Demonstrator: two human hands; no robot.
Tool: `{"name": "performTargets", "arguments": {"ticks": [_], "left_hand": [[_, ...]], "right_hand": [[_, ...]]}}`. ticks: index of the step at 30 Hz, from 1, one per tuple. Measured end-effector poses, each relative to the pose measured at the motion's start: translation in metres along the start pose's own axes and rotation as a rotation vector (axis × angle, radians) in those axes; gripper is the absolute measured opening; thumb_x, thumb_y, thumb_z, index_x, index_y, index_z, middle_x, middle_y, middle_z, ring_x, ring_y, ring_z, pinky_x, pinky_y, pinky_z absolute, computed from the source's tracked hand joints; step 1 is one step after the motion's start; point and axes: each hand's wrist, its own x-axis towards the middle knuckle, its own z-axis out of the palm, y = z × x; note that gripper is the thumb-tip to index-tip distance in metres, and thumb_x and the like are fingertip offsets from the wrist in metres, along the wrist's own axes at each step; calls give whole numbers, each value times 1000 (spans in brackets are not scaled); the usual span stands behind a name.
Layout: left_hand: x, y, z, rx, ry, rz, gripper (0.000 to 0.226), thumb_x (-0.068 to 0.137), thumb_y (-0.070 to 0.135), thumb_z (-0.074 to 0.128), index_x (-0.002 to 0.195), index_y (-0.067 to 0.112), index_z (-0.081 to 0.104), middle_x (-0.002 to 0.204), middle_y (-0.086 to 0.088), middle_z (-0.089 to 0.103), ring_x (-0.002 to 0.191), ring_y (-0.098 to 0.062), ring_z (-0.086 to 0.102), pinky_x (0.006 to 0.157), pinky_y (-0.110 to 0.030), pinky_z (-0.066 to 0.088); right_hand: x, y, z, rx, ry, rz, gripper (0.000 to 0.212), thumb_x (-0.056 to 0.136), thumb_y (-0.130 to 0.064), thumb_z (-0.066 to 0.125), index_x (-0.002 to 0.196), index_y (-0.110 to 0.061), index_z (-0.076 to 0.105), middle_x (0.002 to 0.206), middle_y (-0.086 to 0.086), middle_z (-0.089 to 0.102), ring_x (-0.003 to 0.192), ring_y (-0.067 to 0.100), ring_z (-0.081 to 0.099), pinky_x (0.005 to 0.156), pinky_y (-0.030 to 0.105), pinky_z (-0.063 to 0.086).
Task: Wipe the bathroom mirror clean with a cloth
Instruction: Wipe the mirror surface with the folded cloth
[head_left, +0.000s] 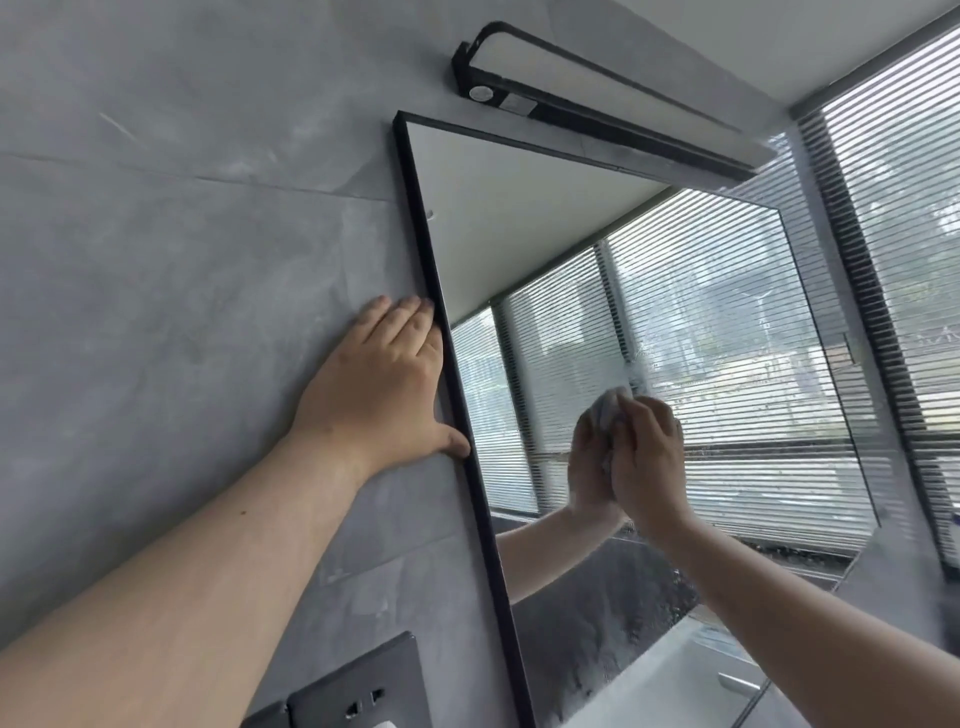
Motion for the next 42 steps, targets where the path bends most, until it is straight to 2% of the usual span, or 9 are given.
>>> {"name": "performTargets", "arguments": {"ticks": [3, 9, 13, 20, 24, 29, 34, 38, 42], "left_hand": [[0, 0, 1, 1, 1, -3, 131, 49, 91, 40, 143, 0, 44, 156, -15, 36, 148, -26, 26, 124, -43, 10], [0, 1, 1, 2, 3, -5, 131, 48, 91, 42, 141, -2, 46, 153, -16, 40, 146, -28, 30, 123, -44, 14], [-1, 1, -1, -1, 4, 2, 132, 49, 91, 42, 143, -1, 44, 154, -16, 38, 147, -27, 28, 124, -44, 12], [-2, 1, -3, -40, 33, 23, 130, 58, 91, 51, 150, 2, 31, 161, -14, 24, 151, -25, 14, 124, -43, 3], [-2, 0, -2, -50, 47, 35, 129, 61, 90, 53, 152, 2, 27, 162, -15, 20, 152, -25, 11, 124, -43, 2], [-1, -1, 1, -80, 74, 38, 130, 59, 89, 57, 151, 1, 30, 161, -15, 23, 151, -26, 14, 124, -43, 3], [-1, -2, 3, -105, 97, 43, 129, 60, 88, 58, 151, 1, 29, 162, -15, 22, 151, -26, 14, 124, -42, 2], [-2, -2, 3, -112, 121, 48, 128, 60, 88, 58, 150, 1, 30, 161, -15, 23, 151, -26, 14, 124, -42, 3], [-2, -2, 4, -122, 130, 45, 128, 60, 86, 60, 151, 2, 28, 161, -14, 23, 151, -25, 14, 124, -41, 0]], "right_hand": [[-60, -11, -13, -54, -72, -339, 32, 99, -19, 40, 118, -6, 61, 116, 7, 53, 98, 22, 47, 88, 35, 40], [-123, 2, -33, -50, -251, -747, 30, 104, -27, 38, 126, -15, 54, 127, 2, 51, 106, 22, 52, 90, 36, 45], [-83, -5, -22, -50, -167, -582, 30, 105, -27, 38, 124, -14, 57, 121, 3, 53, 100, 22, 52, 89, 34, 45], [5, -40, 3, 77, 43, 239, 22, 97, -8, 52, 112, -5, 67, 105, 5, 55, 100, 28, 54, 88, 35, 42], [-6, -62, 11, 19, 36, 47, 32, 96, -24, 41, 108, -11, 68, 106, 3, 60, 94, 20, 50, 85, 48, 47], [-28, -96, 9, -24, 24, -257, 38, 95, -27, 45, 121, -15, 71, 116, 2, 66, 104, 17, 50, 94, 34, 38], [-23, -118, 12, 166, -53, -226, 38, 96, -31, 47, 126, -24, 69, 122, -8, 63, 112, 11, 48, 95, 43, 47], [-14, -121, 19, 212, -13, -194, 31, 93, -14, 60, 119, -25, 73, 117, -13, 63, 107, 7, 45, 92, 42, 48], [22, -136, 32, 206, -15, -250, 34, 93, -11, 59, 122, -23, 71, 119, -6, 65, 108, 13, 47, 93, 42, 47]]}}
